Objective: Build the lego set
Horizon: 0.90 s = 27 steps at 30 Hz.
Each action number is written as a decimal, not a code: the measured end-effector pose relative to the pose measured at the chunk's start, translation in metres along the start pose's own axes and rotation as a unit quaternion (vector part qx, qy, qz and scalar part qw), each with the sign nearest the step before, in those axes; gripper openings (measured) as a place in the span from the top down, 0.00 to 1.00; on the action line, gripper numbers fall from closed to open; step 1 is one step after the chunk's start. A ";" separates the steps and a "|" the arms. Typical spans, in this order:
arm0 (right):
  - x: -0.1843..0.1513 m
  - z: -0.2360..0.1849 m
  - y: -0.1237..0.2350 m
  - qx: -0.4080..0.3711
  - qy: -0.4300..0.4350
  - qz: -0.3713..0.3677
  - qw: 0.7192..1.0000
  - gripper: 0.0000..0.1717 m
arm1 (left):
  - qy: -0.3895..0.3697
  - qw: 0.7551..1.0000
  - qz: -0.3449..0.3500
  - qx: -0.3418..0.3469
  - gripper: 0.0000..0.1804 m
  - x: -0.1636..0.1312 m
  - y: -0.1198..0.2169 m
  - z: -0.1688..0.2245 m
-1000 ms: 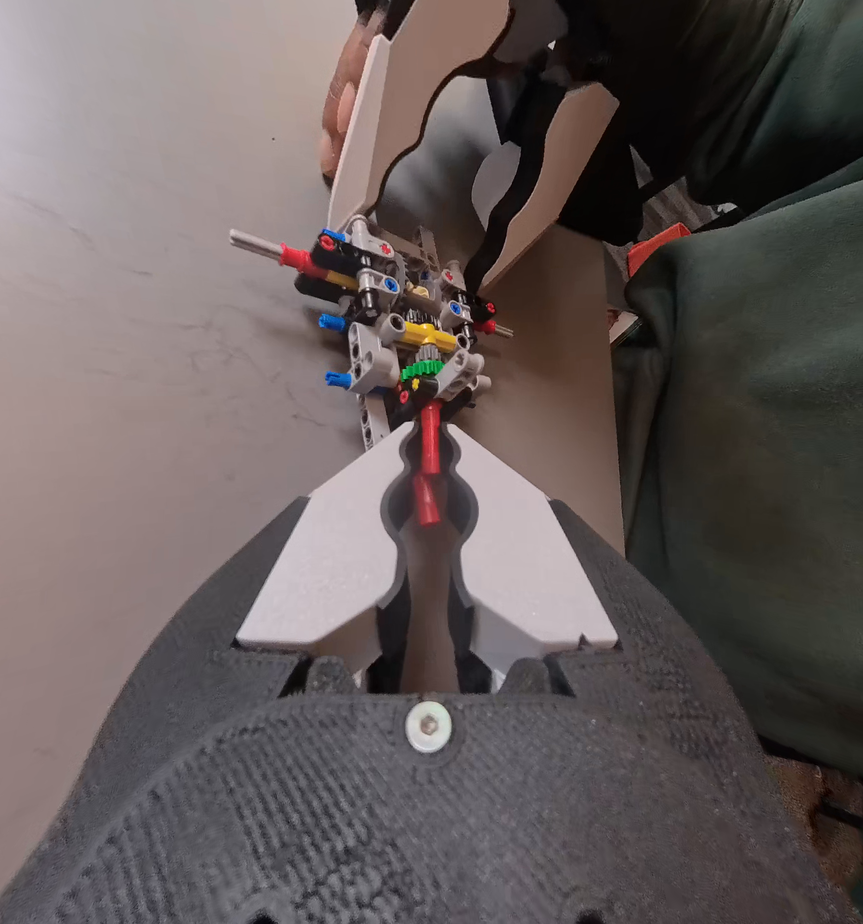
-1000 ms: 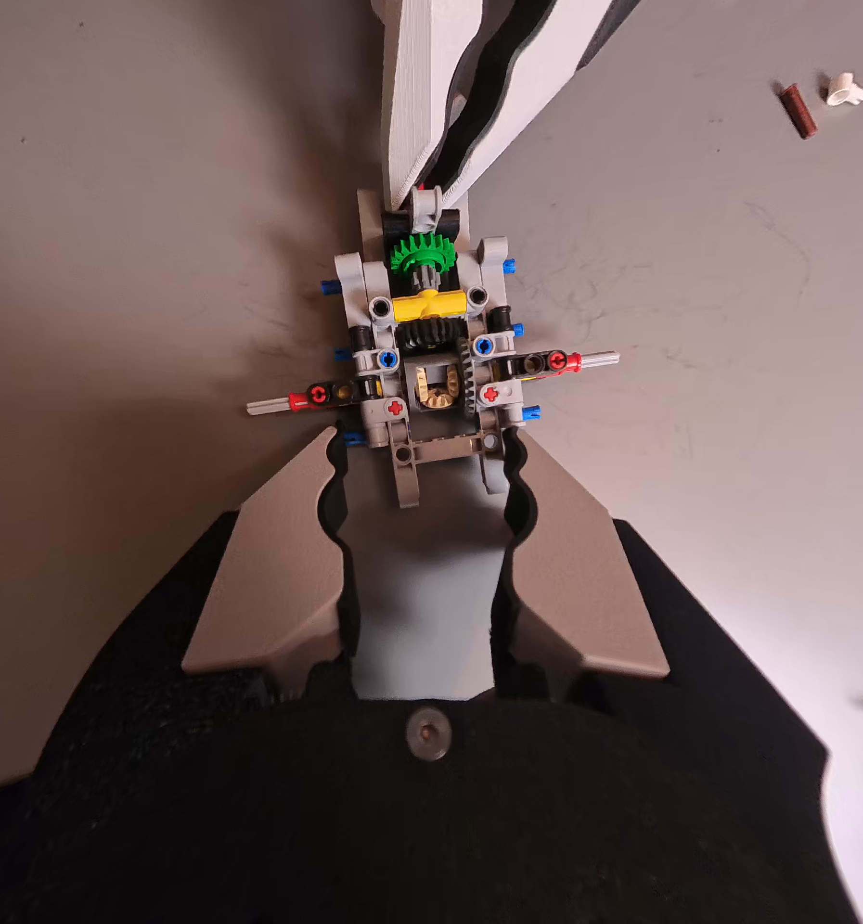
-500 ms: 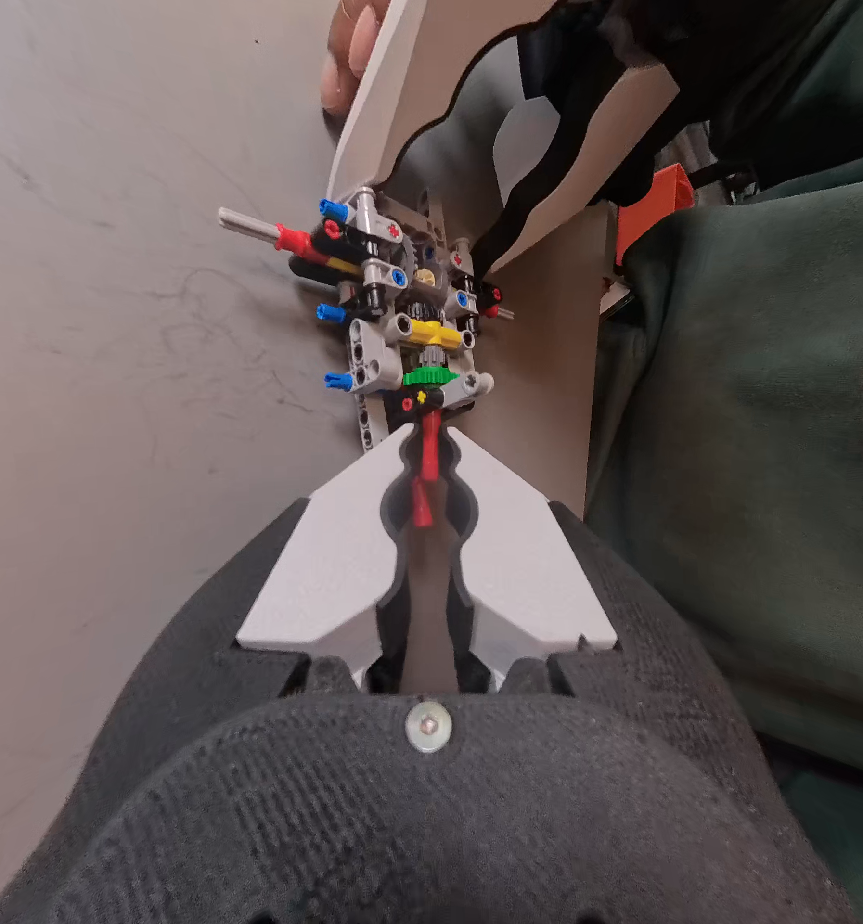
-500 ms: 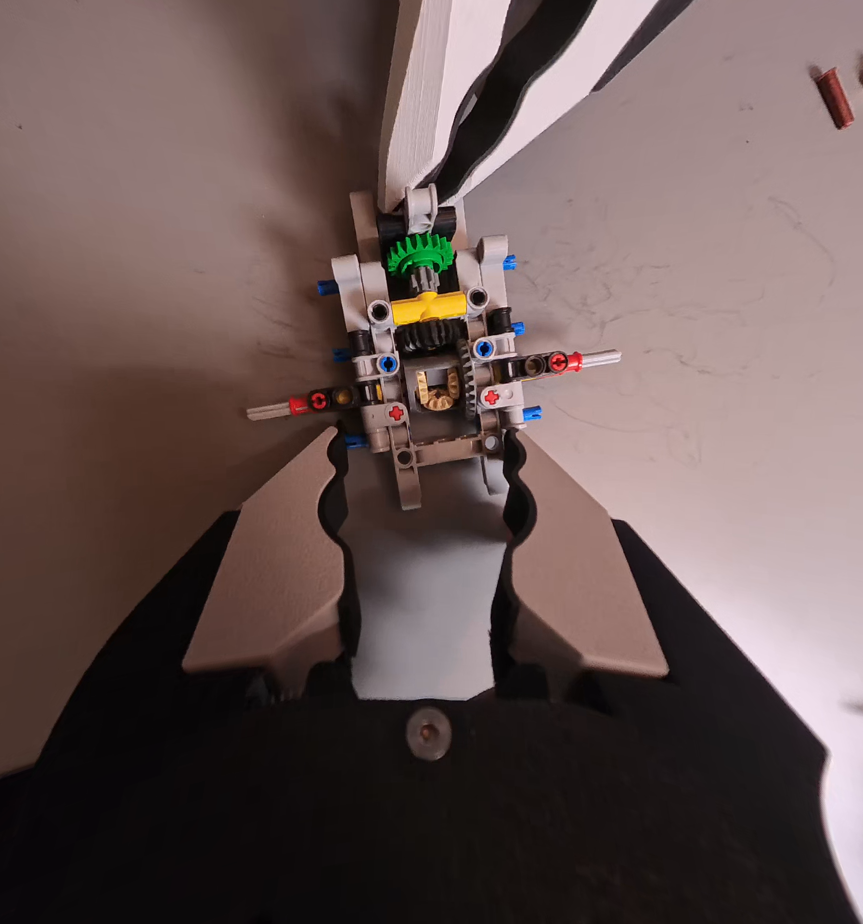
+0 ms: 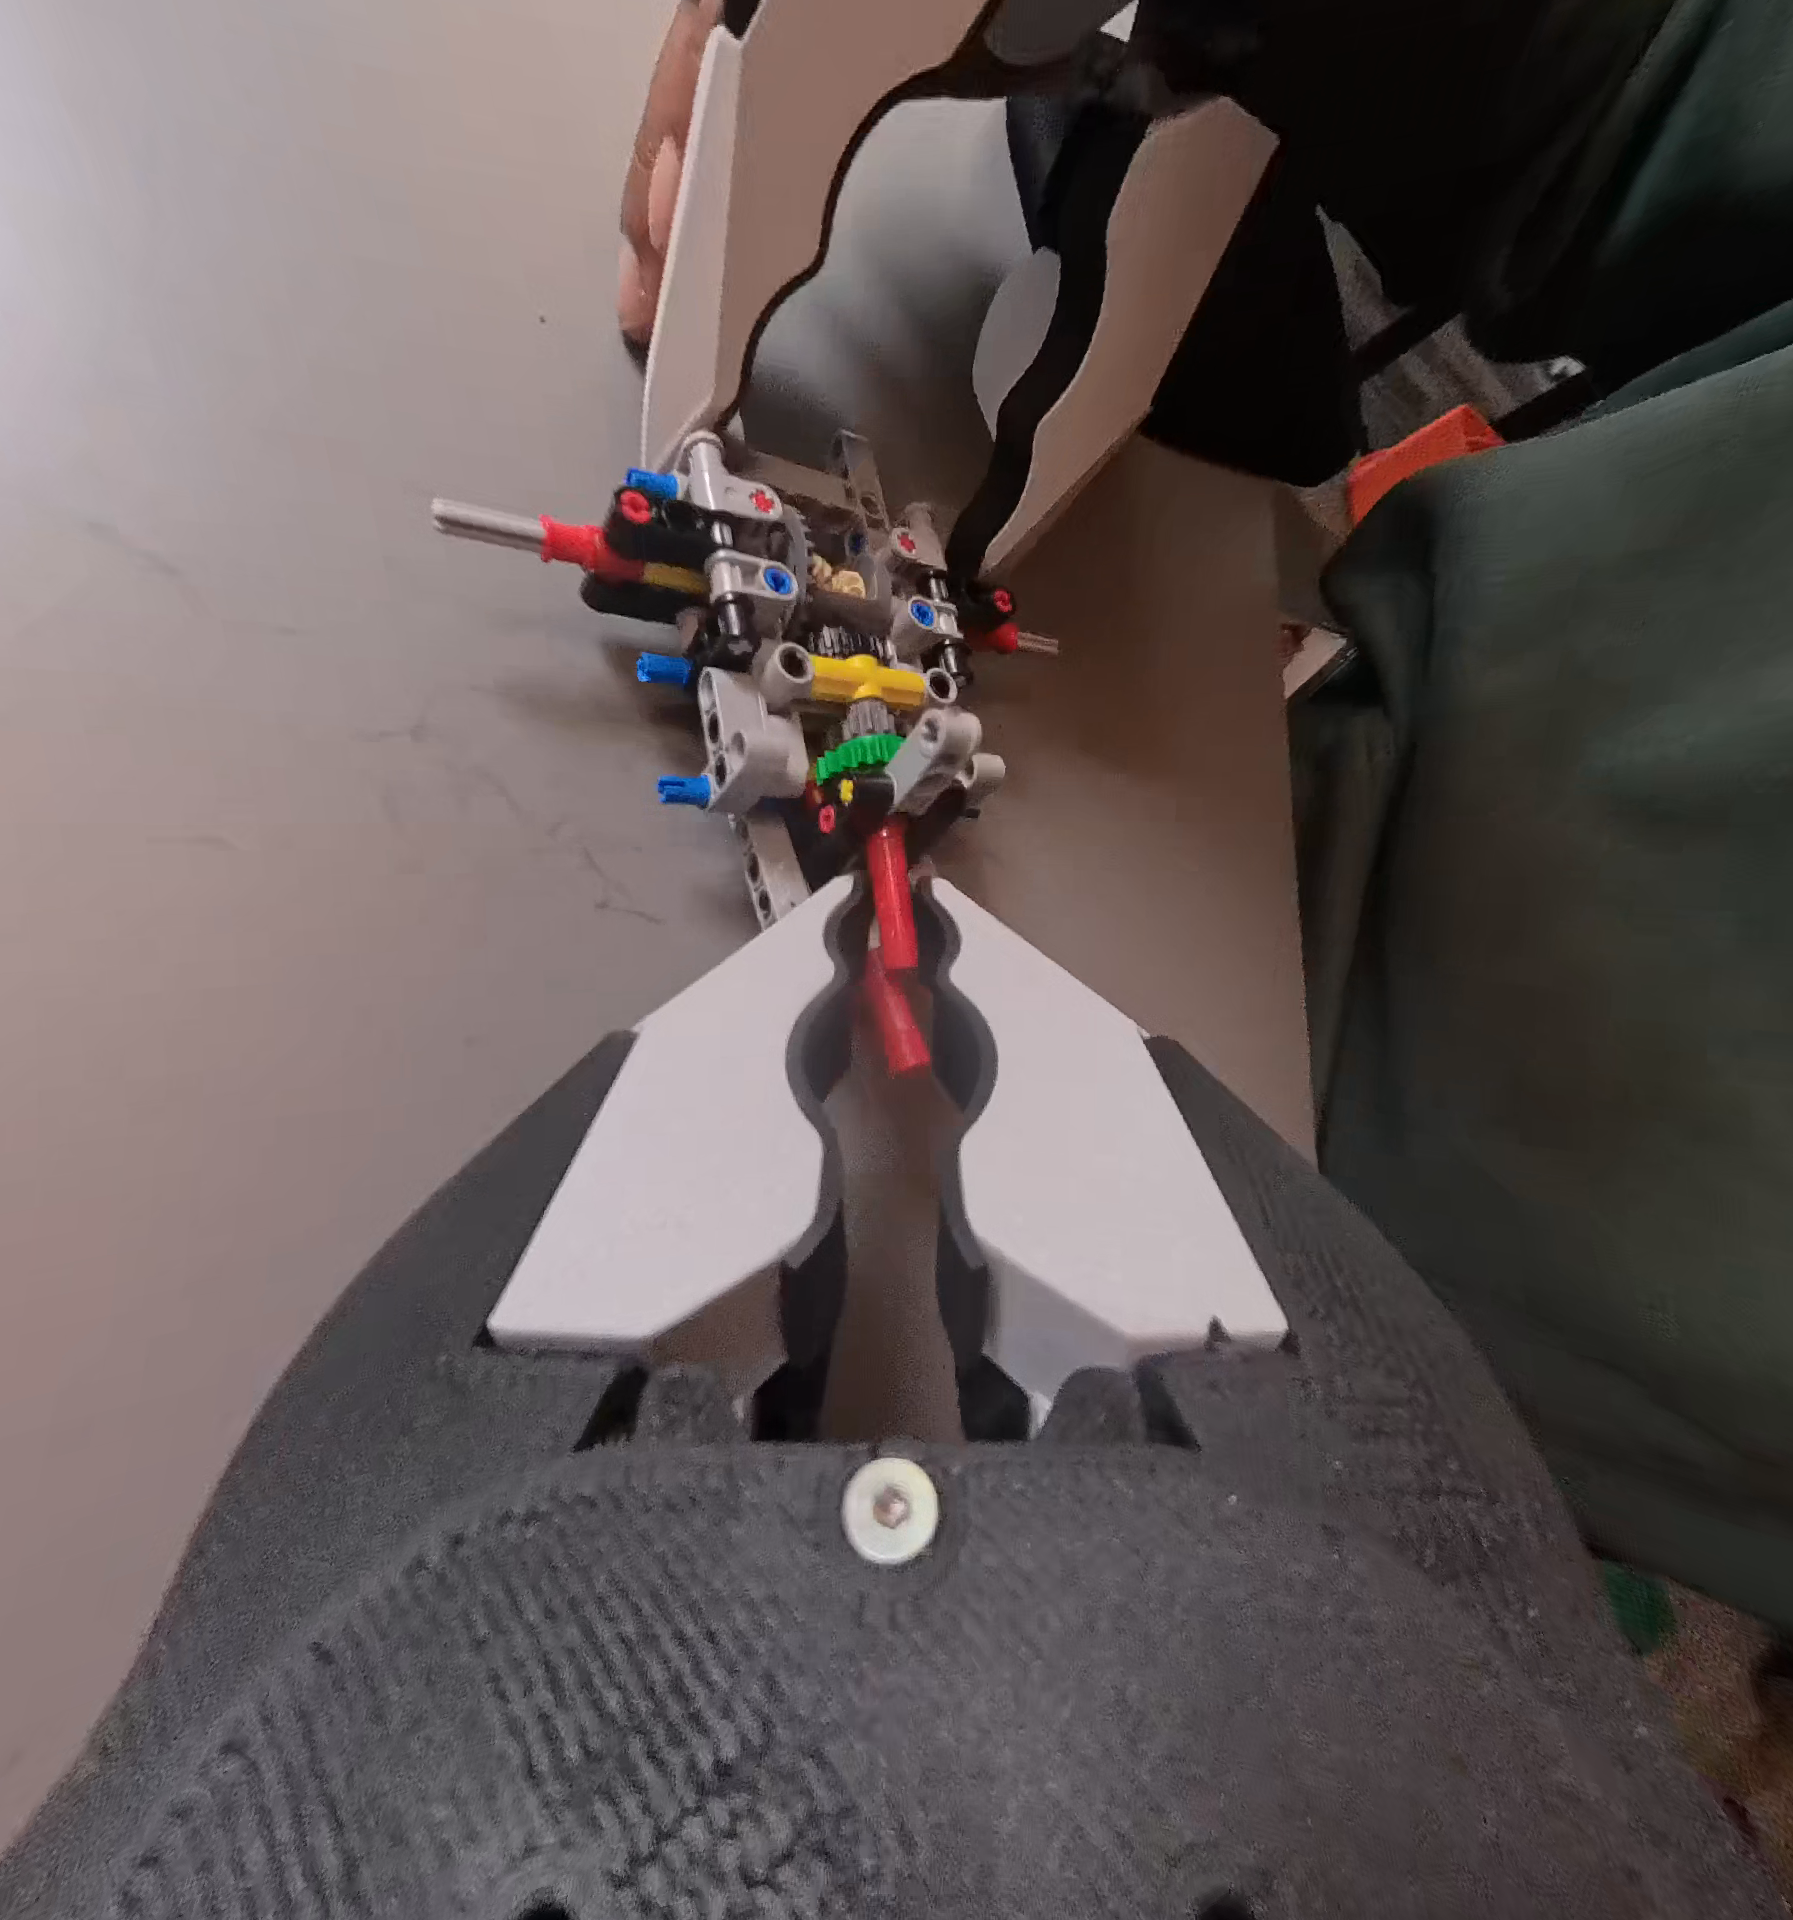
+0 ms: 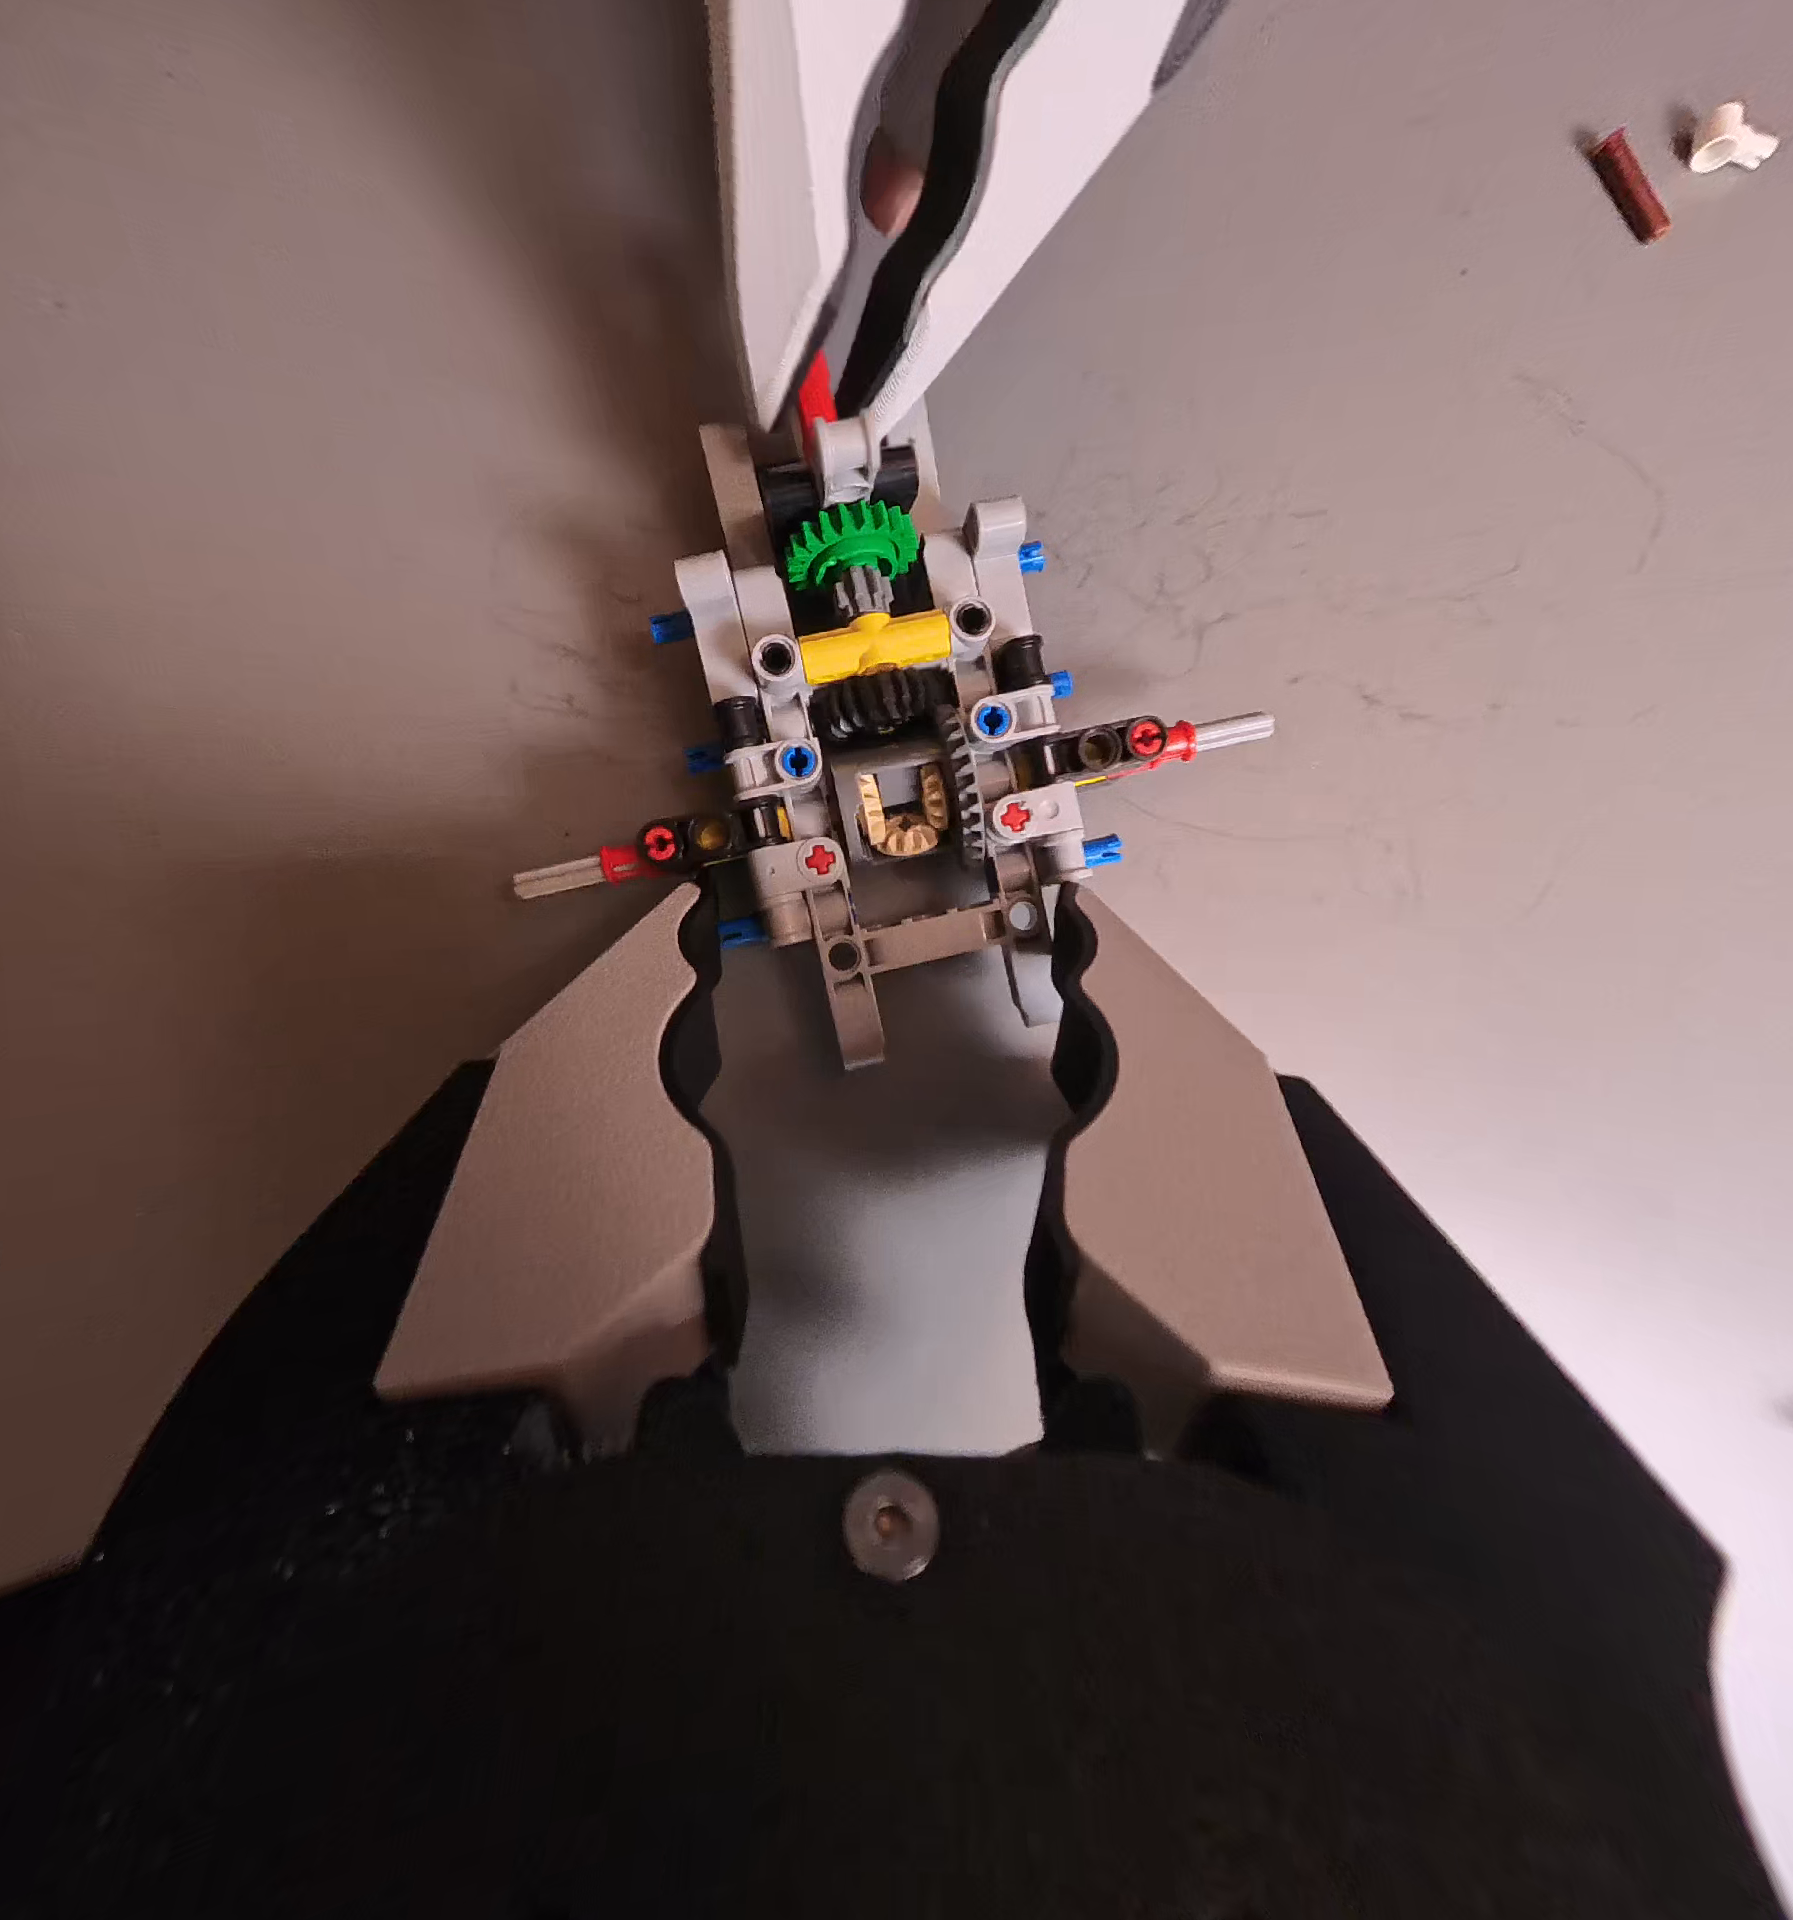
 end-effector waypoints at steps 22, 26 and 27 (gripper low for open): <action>-0.008 0.004 0.009 -0.041 -0.003 0.021 0.999 0.64 | -0.087 0.970 0.176 0.142 0.97 0.006 0.011 0.002; 0.003 0.008 0.030 -0.040 -0.012 0.064 0.997 0.68 | -0.106 0.968 0.164 0.155 0.97 0.003 0.008 0.003; 0.014 0.008 0.036 -0.043 -0.010 0.092 0.995 0.72 | -0.110 0.968 0.163 0.157 0.97 0.003 0.008 0.003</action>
Point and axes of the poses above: each gripper's, where its closed fingertips meet, y back along the fingers, x out of its top, z = x × y across the jaws, the point moved 2 cm from there along y, back along the fingers, and after that the axes turned 4 degrees about -y, right-handed, at the moved point
